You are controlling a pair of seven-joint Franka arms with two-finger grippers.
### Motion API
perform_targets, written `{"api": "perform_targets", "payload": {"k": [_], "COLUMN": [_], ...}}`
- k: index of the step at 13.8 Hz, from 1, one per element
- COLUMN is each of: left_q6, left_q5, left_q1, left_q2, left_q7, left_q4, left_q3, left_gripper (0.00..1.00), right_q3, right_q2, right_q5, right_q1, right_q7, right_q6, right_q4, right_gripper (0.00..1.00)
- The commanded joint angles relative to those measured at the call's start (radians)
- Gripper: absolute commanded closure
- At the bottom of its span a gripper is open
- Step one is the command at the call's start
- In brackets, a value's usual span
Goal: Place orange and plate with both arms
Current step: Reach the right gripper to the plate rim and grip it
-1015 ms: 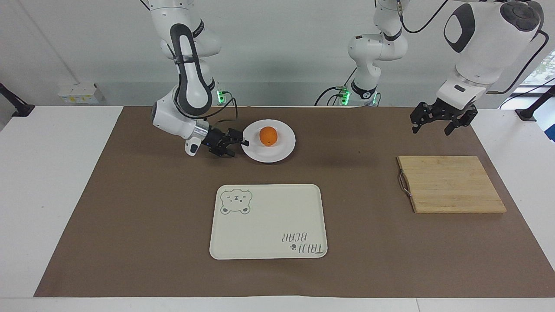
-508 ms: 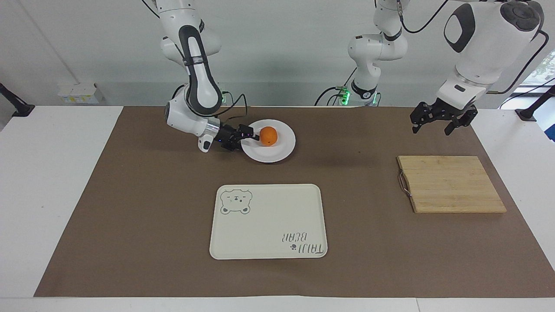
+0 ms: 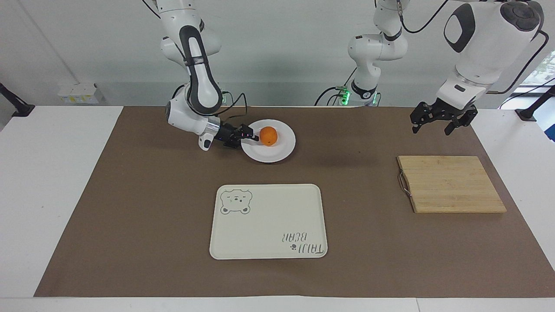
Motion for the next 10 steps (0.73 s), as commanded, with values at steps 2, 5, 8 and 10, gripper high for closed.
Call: {"api": "perform_targets", "payload": {"k": [2, 5, 8, 10], "left_q6": [-0.009, -0.009, -0.009, -0.009], "left_q5": [0.021, 0.021, 0.021, 0.021], "left_q1": [0.009, 0.010, 0.010, 0.009], "left_q2": [-0.006, -0.006, -0.006, -0.006], "left_q7": [0.010, 0.010, 0.009, 0.010], "left_q4": [0.003, 0.003, 0.003, 0.003], "left_q3": [-0.008, -0.008, -0.008, -0.008], "left_gripper": [0.00, 0.00, 0.00, 0.00], "right_q3": [0.002, 0.002, 0.002, 0.002], "right_q2": [-0.022, -0.014, 0.001, 0.013], "right_q5": [0.031, 0.031, 0.030, 0.031], "right_q1": [0.001, 0.003, 0.000, -0.002], "right_q7": [0.027, 0.021, 0.001, -0.033], "right_q6": [0.031, 0.032, 0.017, 0.011], "right_q4": [-0.019, -0.009, 0.024, 0.047], "right_gripper": [1.00, 1.00, 1.00, 1.00]}}
